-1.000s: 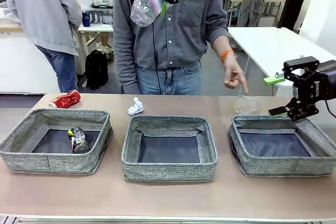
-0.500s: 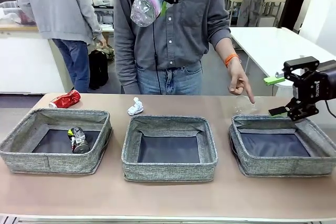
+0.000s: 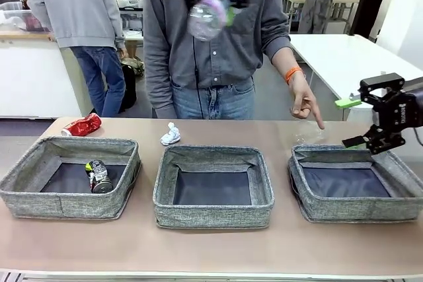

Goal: Sort the waste into the appropriate baskets.
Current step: Place the picked waste into the Fabric basket indicated by the person.

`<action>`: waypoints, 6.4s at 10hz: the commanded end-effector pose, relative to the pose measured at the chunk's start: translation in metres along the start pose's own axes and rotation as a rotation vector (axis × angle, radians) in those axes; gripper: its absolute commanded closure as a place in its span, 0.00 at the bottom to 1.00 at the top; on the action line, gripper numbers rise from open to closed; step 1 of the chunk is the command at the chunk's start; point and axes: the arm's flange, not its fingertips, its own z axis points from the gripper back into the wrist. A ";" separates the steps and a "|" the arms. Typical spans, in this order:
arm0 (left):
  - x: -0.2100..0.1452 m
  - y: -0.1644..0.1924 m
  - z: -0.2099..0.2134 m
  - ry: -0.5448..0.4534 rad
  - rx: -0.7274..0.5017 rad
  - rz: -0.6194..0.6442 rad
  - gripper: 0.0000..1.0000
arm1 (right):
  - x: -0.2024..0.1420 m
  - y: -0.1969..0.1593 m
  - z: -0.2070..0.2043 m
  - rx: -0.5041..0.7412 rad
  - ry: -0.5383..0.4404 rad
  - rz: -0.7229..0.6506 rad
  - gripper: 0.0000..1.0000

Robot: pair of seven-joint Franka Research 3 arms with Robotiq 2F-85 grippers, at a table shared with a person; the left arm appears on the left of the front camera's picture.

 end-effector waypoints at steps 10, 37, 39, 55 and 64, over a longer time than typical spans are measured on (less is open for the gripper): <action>0.087 -0.106 -0.269 -0.080 -0.342 -0.002 0.85 | -0.117 -0.075 0.206 -0.012 -0.423 -0.023 0.00; 0.082 -0.147 -0.257 -0.098 -0.169 -0.131 0.00 | -0.060 -0.048 0.189 -0.092 -0.442 -0.173 0.00; 0.043 -0.115 -0.219 -0.106 -0.181 -0.136 0.00 | -0.029 -0.033 0.165 -0.117 -0.407 -0.158 0.00; -0.244 0.216 -0.200 -0.311 -0.875 0.357 0.00 | 0.088 0.073 -0.090 0.178 0.314 -0.124 0.00; -0.237 0.243 -0.191 -0.427 -1.116 0.246 0.00 | 0.091 0.052 -0.147 0.188 0.295 -0.173 0.00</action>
